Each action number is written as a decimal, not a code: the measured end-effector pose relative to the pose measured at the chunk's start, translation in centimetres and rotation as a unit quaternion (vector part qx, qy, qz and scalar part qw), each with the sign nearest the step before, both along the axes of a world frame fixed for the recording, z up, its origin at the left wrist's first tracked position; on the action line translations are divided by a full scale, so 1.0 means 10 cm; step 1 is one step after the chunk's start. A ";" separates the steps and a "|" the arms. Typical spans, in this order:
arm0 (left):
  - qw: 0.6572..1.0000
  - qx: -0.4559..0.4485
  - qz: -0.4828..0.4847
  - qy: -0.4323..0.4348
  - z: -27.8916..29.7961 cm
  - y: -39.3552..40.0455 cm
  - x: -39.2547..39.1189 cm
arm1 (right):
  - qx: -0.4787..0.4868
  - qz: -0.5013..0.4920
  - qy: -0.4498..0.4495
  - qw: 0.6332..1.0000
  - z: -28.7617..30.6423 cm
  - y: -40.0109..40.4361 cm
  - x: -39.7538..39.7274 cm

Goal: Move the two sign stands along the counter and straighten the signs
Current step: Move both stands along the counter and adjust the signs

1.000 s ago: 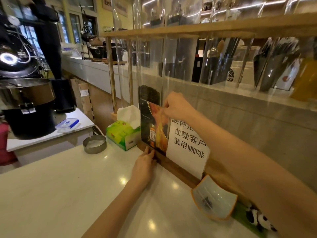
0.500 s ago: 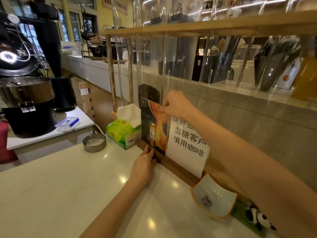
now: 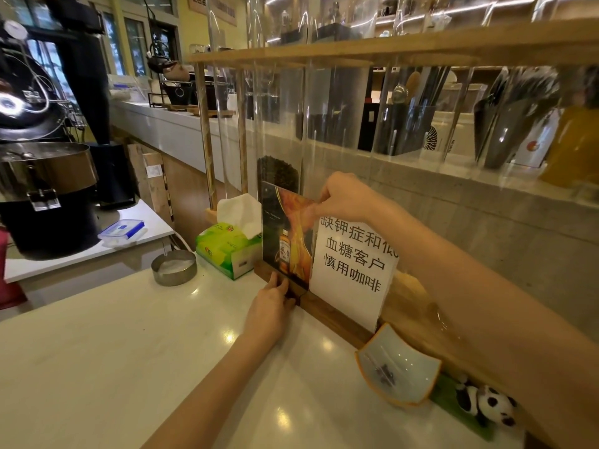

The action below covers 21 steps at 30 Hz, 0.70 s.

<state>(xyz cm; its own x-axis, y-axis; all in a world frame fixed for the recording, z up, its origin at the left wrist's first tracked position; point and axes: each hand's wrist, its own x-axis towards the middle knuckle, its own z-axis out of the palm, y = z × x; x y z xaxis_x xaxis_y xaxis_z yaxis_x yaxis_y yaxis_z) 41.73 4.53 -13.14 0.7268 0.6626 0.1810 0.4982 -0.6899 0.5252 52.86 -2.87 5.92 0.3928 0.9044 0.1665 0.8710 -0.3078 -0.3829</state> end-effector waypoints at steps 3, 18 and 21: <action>1.000 0.020 -0.018 0.007 0.01 -0.08 -0.01 | -0.024 -0.030 -0.032 0.999 0.00 -0.17 0.01; 0.987 0.153 0.005 0.049 -0.03 -0.17 0.03 | 0.046 -0.043 -0.040 0.997 -0.10 -0.25 -0.03; 0.992 0.107 -0.024 0.064 0.05 -0.16 0.02 | 0.033 -0.048 -0.052 0.997 -0.10 -0.25 -0.04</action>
<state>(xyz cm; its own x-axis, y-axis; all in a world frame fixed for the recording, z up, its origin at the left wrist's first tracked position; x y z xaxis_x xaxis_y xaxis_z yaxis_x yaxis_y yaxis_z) 41.96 2.89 -12.68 0.7826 0.5831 0.2182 0.5155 -0.8034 0.2981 52.46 -5.35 4.91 0.4535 0.8495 0.2696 0.8754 -0.3678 -0.3136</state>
